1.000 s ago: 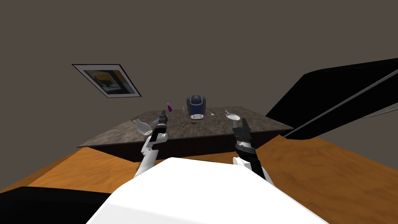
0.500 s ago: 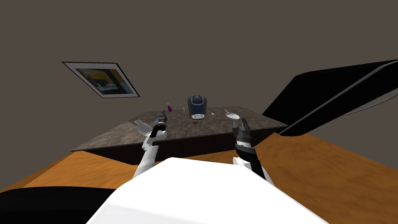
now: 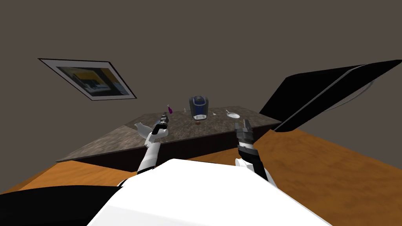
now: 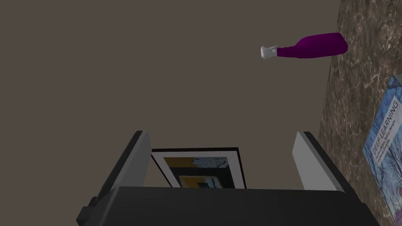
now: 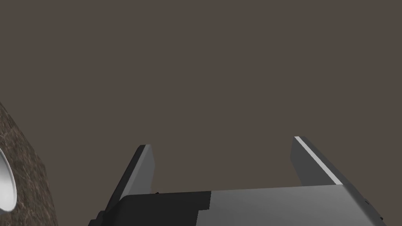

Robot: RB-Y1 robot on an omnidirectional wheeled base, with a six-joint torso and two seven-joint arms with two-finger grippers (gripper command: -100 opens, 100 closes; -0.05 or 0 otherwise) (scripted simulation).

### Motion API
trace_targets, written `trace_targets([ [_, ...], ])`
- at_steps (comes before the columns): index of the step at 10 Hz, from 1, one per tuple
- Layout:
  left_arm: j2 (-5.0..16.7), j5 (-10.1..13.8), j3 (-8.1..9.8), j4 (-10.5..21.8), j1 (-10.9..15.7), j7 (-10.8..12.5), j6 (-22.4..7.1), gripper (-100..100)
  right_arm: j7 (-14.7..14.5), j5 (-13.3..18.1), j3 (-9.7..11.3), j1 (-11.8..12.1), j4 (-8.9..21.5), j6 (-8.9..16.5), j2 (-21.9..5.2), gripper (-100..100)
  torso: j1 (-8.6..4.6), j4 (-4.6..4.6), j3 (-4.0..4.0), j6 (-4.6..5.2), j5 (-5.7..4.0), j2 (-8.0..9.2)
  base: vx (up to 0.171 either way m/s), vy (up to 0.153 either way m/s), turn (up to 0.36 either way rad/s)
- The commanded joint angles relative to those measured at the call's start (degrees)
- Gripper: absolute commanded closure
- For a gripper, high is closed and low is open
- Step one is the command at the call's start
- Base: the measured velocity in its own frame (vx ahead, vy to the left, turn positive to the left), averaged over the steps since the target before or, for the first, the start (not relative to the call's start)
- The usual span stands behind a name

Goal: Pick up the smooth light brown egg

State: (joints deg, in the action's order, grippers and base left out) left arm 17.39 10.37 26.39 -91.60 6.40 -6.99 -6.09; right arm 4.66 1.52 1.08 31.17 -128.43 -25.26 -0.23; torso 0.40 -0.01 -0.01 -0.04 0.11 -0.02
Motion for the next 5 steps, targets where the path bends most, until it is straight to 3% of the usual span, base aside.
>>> trace_targets([
  [1,0.3,0.1,0.22,2.4,0.9,0.0,-1.2,-100,0.0,0.0,0.0,0.0,0.0,0.0,0.0,0,0.00,0.00,0.00,0.00,0.00,0.00,-0.012,0.048,0.024],
  [2,1.3,0.8,1.29,4.5,3.6,0.2,-3.7,-100,0.0,0.0,0.0,0.0,0.0,0.0,0.0,0,-0.18,-0.01,-0.03,0.00,-0.03,-0.05,-0.036,0.076,-0.141],
  [4,1.3,0.8,1.29,6.2,3.8,0.2,-4.6,-100,0.0,0.0,0.0,0.0,0.0,0.0,0.0,0,-0.12,0.00,0.00,0.01,-0.03,0.00,-0.025,0.057,-0.043],
  [5,2.5,1.5,2.26,8.1,6.3,0.4,-7.6,-100,0.0,0.0,0.0,0.0,0.0,0.0,0.0,0,-0.25,-0.01,-0.02,-0.01,-0.05,-0.04,-0.034,0.062,-0.092],
])
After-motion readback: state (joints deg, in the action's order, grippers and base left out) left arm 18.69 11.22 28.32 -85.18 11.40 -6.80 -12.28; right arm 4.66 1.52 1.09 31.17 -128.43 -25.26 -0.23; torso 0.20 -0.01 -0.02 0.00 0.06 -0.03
